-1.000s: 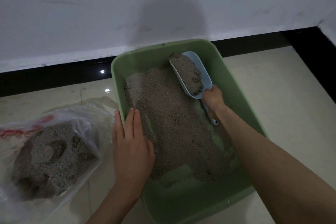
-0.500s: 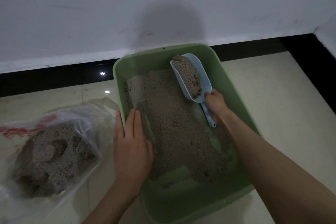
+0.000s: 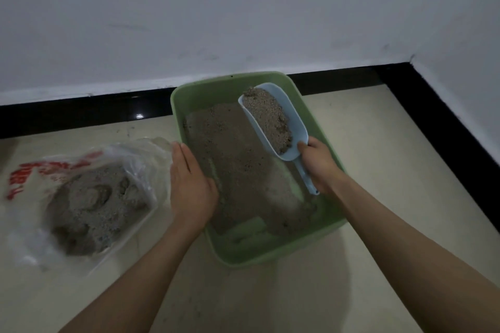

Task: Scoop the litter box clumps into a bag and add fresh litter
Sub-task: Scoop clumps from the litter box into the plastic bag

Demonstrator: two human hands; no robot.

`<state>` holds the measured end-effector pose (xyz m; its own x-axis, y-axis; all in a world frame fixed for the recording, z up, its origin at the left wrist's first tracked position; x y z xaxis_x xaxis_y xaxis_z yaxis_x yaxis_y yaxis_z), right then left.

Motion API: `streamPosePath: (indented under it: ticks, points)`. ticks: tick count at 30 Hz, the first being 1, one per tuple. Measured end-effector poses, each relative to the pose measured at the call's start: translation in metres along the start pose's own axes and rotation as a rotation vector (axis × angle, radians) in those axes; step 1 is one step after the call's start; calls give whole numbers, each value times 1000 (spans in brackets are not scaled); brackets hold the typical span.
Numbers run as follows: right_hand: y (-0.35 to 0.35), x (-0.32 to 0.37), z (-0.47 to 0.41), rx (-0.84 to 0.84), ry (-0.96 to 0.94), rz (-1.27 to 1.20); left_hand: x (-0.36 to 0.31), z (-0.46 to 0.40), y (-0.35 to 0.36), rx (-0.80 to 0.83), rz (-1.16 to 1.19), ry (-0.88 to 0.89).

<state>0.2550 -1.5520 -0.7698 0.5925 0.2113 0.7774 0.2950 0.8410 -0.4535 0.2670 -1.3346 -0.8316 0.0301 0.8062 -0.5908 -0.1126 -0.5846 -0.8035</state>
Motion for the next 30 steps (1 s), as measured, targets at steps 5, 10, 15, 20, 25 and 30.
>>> streamPosePath:
  ticks: [5,10,15,20,25,30]
  points:
    - [-3,-1,53,61,13,52,7,0,-18,91,-78,73]
    - [21,11,89,160,-13,68,45,24,-58,50,-57,223]
    - [63,29,109,284,-85,205,106,69,-122,-236,-70,183]
    - [116,53,123,358,-132,425,168,86,-160,-309,-3,-241]
    - [172,70,132,449,-157,624,176,87,-148,-150,269,-520]
    - [203,96,145,483,-214,785,178,77,-141,-197,332,-541]
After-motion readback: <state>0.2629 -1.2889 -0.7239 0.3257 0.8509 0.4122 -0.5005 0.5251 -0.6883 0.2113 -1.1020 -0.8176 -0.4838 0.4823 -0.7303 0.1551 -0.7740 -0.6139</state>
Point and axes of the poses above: each hand's wrist, its own z-axis away from the middle knuckle, its own y-axis out of the palm, x = y × z, the point moved 2 cm from there along -z, towards the middle knuckle, and after that the axes turned 2 degrees about z, right-handed, at the moved point
